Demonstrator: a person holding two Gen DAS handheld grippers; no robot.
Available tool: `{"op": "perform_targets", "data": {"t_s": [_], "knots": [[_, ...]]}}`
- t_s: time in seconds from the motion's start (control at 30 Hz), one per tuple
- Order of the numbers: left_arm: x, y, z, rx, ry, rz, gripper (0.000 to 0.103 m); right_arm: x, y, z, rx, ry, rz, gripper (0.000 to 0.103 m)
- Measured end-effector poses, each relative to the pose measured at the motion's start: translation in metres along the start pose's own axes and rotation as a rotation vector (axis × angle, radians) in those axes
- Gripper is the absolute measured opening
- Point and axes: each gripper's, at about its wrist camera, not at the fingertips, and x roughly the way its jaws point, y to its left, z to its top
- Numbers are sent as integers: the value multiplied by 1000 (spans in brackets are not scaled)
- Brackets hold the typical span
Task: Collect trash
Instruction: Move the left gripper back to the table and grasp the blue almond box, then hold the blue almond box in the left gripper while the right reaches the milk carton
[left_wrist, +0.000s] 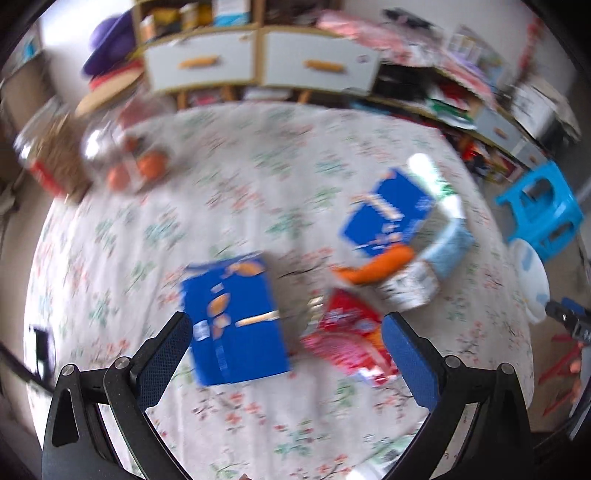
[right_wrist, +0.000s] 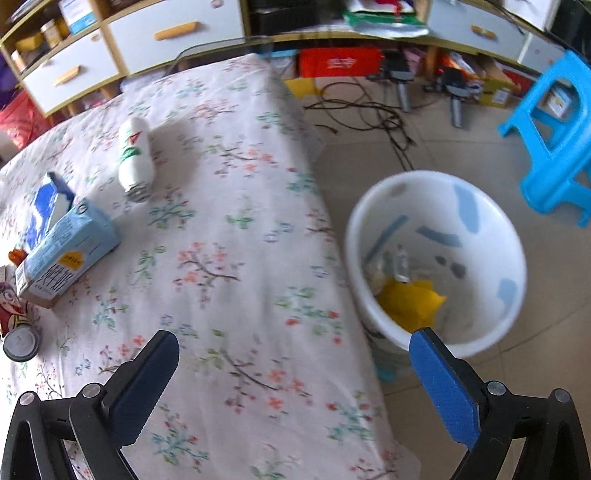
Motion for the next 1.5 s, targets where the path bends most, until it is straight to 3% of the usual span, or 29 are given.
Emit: {"op": "perform_targets", "data": {"t_s": [0.27, 0.47, 0.67, 0.83, 0.9, 1.17, 1.3, 1.5], "knots": [[23, 44, 4, -184, 76, 2, 103, 11, 44, 9, -72, -2, -13, 102], [42, 50, 7, -241, 113, -13, 103, 19, 65, 15, -80, 5, 27, 102], [63, 49, 12, -250, 140, -9, 100, 24, 83, 19, -84, 19, 56, 102], [70, 52, 12, -268, 137, 2, 83, 28, 99, 23, -76, 45, 121, 102], [68, 52, 12, -251, 128, 8, 72, 30, 107, 25, -76, 50, 141, 102], [54, 59, 6, -240, 105, -57, 71, 36, 142, 35, -76, 63, 209, 102], [37, 64, 1, -207, 76, -54, 71, 43, 155, 44, -46, 62, 251, 102], [31, 73, -2, -209, 73, -73, 71, 64, 169, 56, 3, 79, 254, 102]]}}
